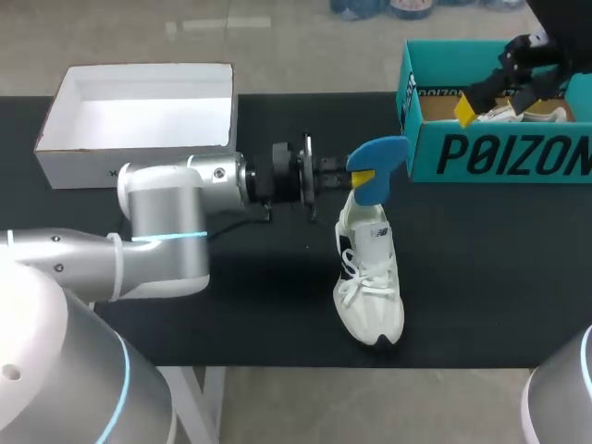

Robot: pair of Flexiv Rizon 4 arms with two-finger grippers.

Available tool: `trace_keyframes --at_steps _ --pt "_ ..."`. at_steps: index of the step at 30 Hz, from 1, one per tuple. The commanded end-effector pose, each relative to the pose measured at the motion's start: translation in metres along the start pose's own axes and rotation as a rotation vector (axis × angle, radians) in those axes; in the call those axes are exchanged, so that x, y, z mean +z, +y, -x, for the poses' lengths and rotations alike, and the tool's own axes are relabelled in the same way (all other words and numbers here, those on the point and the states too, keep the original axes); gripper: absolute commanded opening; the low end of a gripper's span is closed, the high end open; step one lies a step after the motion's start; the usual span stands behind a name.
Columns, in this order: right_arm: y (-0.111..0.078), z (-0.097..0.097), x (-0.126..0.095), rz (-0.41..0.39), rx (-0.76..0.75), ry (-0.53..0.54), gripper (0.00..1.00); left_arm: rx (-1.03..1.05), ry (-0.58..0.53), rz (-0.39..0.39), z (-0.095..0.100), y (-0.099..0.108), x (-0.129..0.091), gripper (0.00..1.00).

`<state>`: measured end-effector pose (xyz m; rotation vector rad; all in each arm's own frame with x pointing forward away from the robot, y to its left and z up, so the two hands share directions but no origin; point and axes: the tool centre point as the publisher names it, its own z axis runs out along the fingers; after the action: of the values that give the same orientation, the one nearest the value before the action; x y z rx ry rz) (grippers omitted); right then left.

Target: Take the shoe out of the shoebox, open the shoe tongue, remove and reinsert the insole, then place the shoe into the shoebox

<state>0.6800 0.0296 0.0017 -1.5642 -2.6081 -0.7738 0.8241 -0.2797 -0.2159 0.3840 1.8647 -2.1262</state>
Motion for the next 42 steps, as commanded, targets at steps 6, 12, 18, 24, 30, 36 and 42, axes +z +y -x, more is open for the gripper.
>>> trace_keyframes --at_steps 6,12,18,24,30,36,42 --pt "0.003 -0.001 0.000 -0.006 0.001 -0.001 1.00 -0.357 0.218 0.029 0.017 -0.006 -0.014 0.00" --pt "0.003 -0.001 0.000 -0.006 0.001 -0.001 1.00 -0.386 0.220 -0.018 0.017 -0.008 -0.013 0.00" --pt "0.003 -0.001 0.000 -0.006 0.001 -0.001 1.00 -0.386 0.220 -0.018 0.017 -0.008 -0.013 0.00" --pt "0.003 -0.001 0.000 -0.006 0.001 -0.001 1.00 -0.386 0.220 -0.018 0.017 -0.008 -0.013 0.00" --pt "0.003 -0.001 0.000 -0.006 0.001 -0.001 1.00 -0.536 0.200 -0.020 0.027 -0.012 -0.014 0.00" --pt "0.003 -0.001 0.000 -0.006 0.001 -0.001 1.00 -0.752 0.153 0.014 0.027 -0.021 -0.013 0.00" --pt "0.003 -0.001 0.000 -0.006 0.001 -0.001 1.00 -0.894 0.087 0.036 0.020 -0.027 -0.013 0.00"
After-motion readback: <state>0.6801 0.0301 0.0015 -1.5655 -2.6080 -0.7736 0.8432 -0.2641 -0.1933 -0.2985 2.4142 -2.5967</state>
